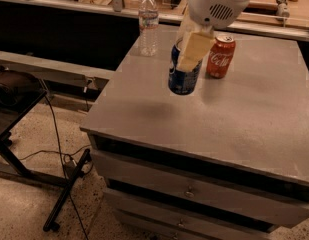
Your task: Move pepsi can near water bottle
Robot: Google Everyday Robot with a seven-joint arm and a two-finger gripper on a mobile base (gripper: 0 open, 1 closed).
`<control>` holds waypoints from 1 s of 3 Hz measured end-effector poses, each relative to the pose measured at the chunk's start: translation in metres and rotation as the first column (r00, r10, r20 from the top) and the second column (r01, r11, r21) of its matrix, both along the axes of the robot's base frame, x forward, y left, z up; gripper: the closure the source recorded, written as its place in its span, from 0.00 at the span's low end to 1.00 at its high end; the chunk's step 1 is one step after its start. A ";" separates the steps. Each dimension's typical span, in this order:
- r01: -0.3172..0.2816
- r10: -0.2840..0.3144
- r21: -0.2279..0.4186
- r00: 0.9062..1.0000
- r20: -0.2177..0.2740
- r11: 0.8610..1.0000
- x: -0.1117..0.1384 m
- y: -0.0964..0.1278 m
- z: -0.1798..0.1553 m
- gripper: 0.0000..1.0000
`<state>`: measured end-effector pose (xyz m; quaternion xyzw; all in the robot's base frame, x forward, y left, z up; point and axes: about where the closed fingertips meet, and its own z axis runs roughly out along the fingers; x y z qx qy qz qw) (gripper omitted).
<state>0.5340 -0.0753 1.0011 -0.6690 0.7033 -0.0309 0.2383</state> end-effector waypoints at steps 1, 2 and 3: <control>-0.009 0.008 0.054 1.000 0.028 0.999 0.029 0.009 0.007 1.00; 0.010 -0.014 0.084 0.999 0.051 0.996 0.073 0.018 0.012 1.00; 0.039 -0.047 0.083 0.994 0.095 0.996 0.120 0.029 0.011 1.00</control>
Offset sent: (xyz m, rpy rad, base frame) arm 0.1456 0.0336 0.0236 0.1116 -0.0944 -0.0493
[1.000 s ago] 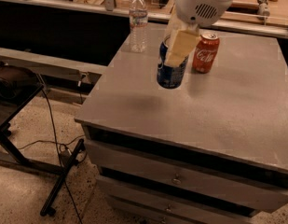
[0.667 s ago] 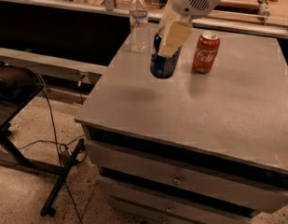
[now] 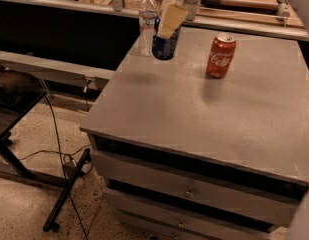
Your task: Move pepsi can near water bottle
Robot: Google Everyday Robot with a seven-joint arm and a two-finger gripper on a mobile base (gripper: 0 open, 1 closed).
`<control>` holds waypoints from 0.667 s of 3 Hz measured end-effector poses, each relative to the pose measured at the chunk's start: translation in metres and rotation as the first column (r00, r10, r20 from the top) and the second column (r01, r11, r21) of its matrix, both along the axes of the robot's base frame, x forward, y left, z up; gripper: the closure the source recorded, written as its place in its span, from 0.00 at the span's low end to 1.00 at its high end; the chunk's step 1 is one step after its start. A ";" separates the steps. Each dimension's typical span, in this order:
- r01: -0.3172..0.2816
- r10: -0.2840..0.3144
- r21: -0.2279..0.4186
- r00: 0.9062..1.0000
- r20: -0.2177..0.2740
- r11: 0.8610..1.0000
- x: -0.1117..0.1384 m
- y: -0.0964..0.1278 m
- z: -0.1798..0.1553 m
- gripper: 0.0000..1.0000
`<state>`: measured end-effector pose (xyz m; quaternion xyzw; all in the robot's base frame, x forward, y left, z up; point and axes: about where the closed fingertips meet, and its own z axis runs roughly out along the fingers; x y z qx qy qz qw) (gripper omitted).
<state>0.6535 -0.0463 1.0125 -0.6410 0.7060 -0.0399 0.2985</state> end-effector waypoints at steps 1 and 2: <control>0.035 -0.034 -0.035 0.999 0.020 0.999 0.042 0.004 -0.012 1.00; 0.079 -0.079 -0.068 0.997 0.002 0.995 0.069 -0.002 -0.032 1.00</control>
Offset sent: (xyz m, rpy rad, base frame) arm 0.1036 -0.0141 -0.0498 -0.1080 0.0214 -0.1393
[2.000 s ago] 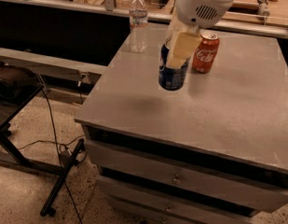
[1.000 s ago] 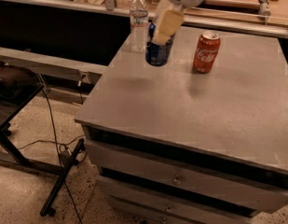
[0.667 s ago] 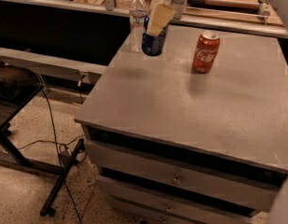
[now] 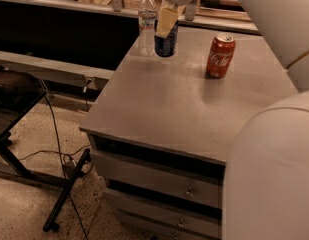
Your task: Move pepsi can near water bottle
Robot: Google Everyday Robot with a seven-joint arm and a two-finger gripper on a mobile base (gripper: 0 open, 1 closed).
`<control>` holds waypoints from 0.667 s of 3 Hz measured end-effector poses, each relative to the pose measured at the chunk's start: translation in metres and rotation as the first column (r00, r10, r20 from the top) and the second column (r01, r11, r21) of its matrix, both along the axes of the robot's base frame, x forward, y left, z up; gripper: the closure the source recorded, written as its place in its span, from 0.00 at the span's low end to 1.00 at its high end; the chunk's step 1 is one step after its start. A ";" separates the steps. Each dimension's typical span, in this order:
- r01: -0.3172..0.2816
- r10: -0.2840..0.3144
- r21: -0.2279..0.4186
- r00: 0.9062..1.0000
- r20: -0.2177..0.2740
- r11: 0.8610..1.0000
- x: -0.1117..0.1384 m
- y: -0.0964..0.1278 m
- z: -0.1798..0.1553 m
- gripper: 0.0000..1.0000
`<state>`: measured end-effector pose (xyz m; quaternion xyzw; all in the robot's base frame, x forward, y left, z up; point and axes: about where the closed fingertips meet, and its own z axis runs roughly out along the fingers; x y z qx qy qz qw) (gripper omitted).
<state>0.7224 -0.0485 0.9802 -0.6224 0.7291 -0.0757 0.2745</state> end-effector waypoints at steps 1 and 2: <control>0.037 -0.038 -0.019 0.999 -0.032 0.999 0.013 -0.008 -0.020 1.00; 0.070 -0.071 -0.015 0.996 -0.048 0.997 0.021 -0.012 -0.031 0.88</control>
Offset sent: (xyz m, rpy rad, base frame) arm 0.0298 -0.0192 -0.0392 0.0049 0.0589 -0.1249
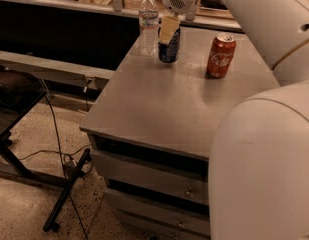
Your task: Move pepsi can near water bottle
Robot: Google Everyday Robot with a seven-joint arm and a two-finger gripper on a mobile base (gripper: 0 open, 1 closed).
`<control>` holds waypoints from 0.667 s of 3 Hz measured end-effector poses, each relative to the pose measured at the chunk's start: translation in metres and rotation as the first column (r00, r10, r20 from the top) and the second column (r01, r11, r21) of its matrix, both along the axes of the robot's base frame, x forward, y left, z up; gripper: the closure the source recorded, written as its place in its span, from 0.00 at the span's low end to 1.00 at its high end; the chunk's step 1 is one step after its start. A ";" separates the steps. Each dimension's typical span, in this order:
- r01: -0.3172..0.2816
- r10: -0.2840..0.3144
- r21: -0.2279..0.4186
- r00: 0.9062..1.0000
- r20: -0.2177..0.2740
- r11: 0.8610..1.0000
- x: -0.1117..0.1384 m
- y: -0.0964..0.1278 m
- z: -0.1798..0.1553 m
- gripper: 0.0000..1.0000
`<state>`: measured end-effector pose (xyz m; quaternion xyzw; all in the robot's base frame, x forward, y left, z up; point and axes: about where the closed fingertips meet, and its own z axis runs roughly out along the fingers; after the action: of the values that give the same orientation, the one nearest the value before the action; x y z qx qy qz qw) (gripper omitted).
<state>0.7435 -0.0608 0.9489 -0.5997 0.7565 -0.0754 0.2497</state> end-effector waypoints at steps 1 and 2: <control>0.034 -0.034 0.020 0.999 -0.016 0.999 0.007 0.001 -0.008 0.64; 0.037 -0.036 0.022 0.999 -0.021 0.999 0.008 0.002 -0.011 0.41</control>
Offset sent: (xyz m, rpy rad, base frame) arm 0.0068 0.0008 -0.0080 0.0206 0.0158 -0.0338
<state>0.7519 -0.0587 0.9375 -0.5836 0.7707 -0.0652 0.2473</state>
